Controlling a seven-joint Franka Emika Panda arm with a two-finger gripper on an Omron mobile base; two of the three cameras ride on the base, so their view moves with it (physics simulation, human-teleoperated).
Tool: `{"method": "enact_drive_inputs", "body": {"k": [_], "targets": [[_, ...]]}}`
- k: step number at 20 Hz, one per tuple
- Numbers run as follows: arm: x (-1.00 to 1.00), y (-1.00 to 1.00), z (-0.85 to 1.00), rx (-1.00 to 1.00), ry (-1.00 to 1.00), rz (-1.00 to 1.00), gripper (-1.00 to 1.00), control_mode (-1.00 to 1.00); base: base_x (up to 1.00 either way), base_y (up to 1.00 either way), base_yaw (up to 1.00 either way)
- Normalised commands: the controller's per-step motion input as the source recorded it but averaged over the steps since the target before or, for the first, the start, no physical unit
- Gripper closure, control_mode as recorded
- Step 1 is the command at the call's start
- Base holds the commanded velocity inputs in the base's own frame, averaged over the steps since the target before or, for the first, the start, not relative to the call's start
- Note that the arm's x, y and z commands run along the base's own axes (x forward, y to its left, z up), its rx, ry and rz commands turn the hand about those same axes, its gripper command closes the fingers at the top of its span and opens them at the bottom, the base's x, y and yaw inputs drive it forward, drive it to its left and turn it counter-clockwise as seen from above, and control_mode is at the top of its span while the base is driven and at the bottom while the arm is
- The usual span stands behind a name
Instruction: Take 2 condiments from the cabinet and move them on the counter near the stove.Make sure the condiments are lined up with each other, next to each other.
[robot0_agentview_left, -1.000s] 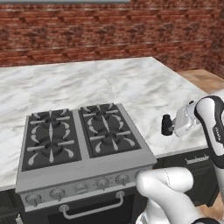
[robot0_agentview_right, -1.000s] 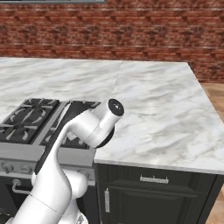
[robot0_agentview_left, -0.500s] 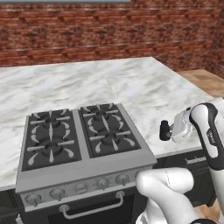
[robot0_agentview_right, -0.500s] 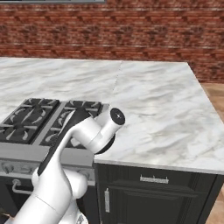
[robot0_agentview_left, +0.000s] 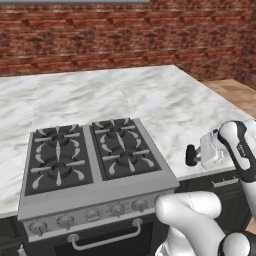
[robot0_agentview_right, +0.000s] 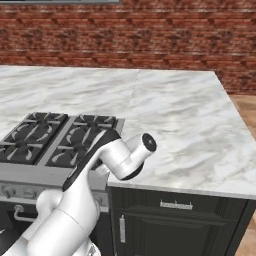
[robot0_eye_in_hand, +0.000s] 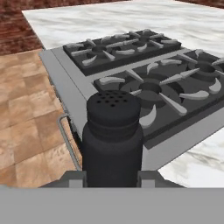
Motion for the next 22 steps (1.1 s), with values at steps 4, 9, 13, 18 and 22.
{"method": "enact_drive_inputs", "body": {"k": [4,9,13,18,22], "targets": [[0.17,-0.16,-0.28,0.00,0.00,0.08,1.00,-1.00,0.00,0.00,0.00],[0.22,-0.08,-0.22,0.00,0.00,0.04,1.00,-1.00,0.00,0.00,0.00],[0.30,-0.05,-0.16,0.00,0.00,0.00,1.00,-1.00,0.00,0.00,0.00],[0.31,-0.03,-0.11,0.01,0.00,0.00,1.00,-1.00,0.00,0.00,0.00],[0.31,0.00,-0.19,0.01,0.00,0.00,1.00,-1.00,0.00,0.00,0.00]]}}
